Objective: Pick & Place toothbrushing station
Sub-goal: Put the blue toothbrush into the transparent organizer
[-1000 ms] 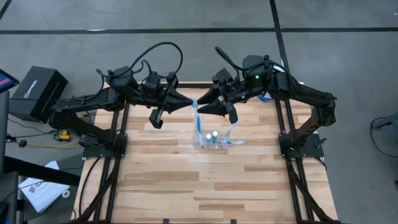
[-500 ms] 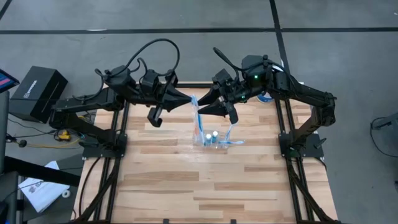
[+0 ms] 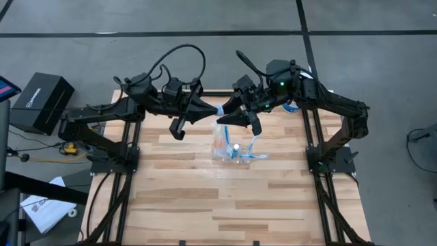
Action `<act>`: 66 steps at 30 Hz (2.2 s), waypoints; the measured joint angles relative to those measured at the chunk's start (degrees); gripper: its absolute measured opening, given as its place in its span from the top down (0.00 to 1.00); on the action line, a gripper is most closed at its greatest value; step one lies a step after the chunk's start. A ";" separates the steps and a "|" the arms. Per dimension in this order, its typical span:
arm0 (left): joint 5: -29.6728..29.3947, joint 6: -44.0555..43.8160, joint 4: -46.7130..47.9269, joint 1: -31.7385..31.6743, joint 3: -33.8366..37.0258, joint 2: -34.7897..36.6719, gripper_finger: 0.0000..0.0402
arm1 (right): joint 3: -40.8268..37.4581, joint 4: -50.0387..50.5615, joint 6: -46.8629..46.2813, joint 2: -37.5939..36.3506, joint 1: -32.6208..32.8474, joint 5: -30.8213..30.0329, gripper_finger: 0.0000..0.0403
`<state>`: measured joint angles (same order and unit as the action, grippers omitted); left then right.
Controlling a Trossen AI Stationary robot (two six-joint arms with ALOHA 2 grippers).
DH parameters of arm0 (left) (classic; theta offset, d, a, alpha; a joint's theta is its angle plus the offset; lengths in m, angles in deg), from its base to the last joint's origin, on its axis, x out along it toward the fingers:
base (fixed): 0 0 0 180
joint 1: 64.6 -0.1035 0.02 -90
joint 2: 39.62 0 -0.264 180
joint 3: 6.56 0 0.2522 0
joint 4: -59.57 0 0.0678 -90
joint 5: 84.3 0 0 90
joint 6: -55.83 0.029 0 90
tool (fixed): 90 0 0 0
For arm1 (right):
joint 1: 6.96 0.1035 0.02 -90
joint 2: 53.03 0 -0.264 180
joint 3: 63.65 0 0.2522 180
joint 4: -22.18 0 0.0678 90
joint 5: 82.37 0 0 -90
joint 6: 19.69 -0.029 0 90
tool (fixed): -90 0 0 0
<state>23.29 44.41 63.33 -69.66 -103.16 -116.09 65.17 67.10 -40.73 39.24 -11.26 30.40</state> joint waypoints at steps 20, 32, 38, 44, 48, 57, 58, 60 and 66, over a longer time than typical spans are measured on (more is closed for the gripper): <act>2.23 -1.49 -1.48 -0.74 -0.05 -0.56 1.00 | 0.00 0.07 1.16 0.00 -0.80 -0.06 0.72; 3.99 -1.53 -1.57 -3.41 -0.05 -0.48 1.00 | 0.00 0.26 5.99 0.00 -1.98 0.98 0.97; 8.08 -1.47 -1.47 -6.32 0.01 0.31 0.99 | 0.00 -0.03 6.25 0.00 -2.64 1.23 0.99; 14.60 -3.60 -1.12 -10.95 0.01 1.37 0.94 | 0.00 -0.03 6.51 0.00 -4.33 2.80 0.99; 16.53 -4.07 -1.09 -14.57 0.01 1.82 0.89 | 0.00 -0.23 6.51 0.00 -5.38 2.89 0.99; 13.99 7.14 22.43 -24.53 -0.03 4.62 0.83 | -0.04 -1.90 8.99 -2.13 -5.68 -8.97 1.00; 12.40 9.36 26.97 -25.43 -0.03 4.75 0.83 | -0.04 -1.95 9.47 -2.65 -5.30 -11.01 1.00; 10.69 12.83 33.70 -26.84 0.06 4.81 0.83 | 0.00 -1.35 9.94 -3.89 -4.07 -14.55 1.00; 10.45 15.55 37.31 -27.93 1.03 4.93 0.83 | -1.14 1.72 11.61 -4.39 3.05 -29.57 1.00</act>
<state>33.74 59.97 100.64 -97.59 -102.13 -111.17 64.03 68.82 -29.12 34.85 -8.21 0.83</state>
